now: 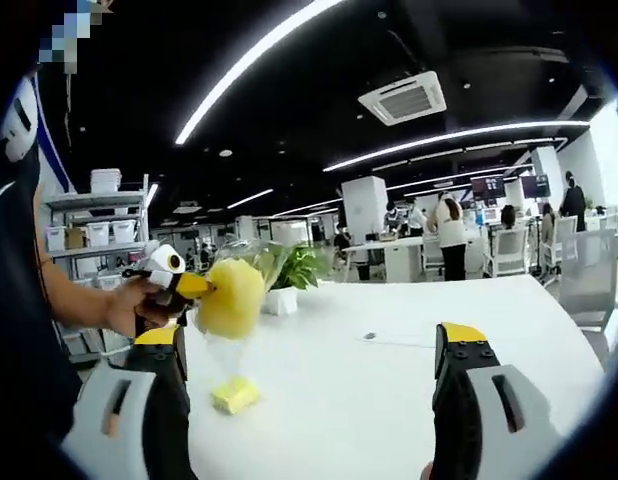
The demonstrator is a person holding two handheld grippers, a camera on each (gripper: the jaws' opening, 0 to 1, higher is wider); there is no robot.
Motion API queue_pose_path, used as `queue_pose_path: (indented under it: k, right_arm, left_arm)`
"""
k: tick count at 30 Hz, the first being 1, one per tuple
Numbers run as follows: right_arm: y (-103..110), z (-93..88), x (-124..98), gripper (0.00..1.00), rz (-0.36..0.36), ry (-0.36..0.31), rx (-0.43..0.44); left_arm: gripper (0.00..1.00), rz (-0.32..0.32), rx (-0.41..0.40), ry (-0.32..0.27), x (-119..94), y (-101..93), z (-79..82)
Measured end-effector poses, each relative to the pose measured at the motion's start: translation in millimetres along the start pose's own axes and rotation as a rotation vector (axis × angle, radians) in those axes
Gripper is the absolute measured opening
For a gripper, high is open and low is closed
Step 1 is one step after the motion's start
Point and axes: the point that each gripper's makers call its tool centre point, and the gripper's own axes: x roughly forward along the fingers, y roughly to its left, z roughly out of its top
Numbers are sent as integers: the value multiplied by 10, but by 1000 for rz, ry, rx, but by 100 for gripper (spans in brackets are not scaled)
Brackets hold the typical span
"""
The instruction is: Compare the silicone blocks by pressing each to a similar depth, holding the contact briefly, and releasing to observe deformation and rebound differences across the visible hardness samples.
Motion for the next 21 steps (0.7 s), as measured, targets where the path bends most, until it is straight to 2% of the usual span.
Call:
queue_pose_path:
  k: [6, 8, 10, 14, 17, 18, 21]
  right_arm:
    - [-228, -248, -317, 97, -81, 31, 20]
    - [-291, -304, -411, 97, -121, 27, -7]
    - [-310, -414, -484, 97, -145, 52, -13]
    - [-393, -569, -632, 97, -182, 54, 6]
    - [-427, -677, -707, 97, -200, 75, 8]
    - [-428, -711, -738, 97, -205, 79, 10]
    - [-456, -774, -819, 97, -229, 84, 18]
  left_arm:
    - [0, 57, -83, -7, 16, 182, -87]
    - [0, 86, -127, -16, 12, 274, -118]
    - [0, 105, -162, -28, 4, 358, -144]
    - [0, 142, -251, -56, -27, 579, -226]
    - [0, 146, -284, -58, -36, 709, -308]
    - [0, 163, -321, -67, -46, 766, -344]
    - [0, 186, -367, -84, -55, 882, -414]
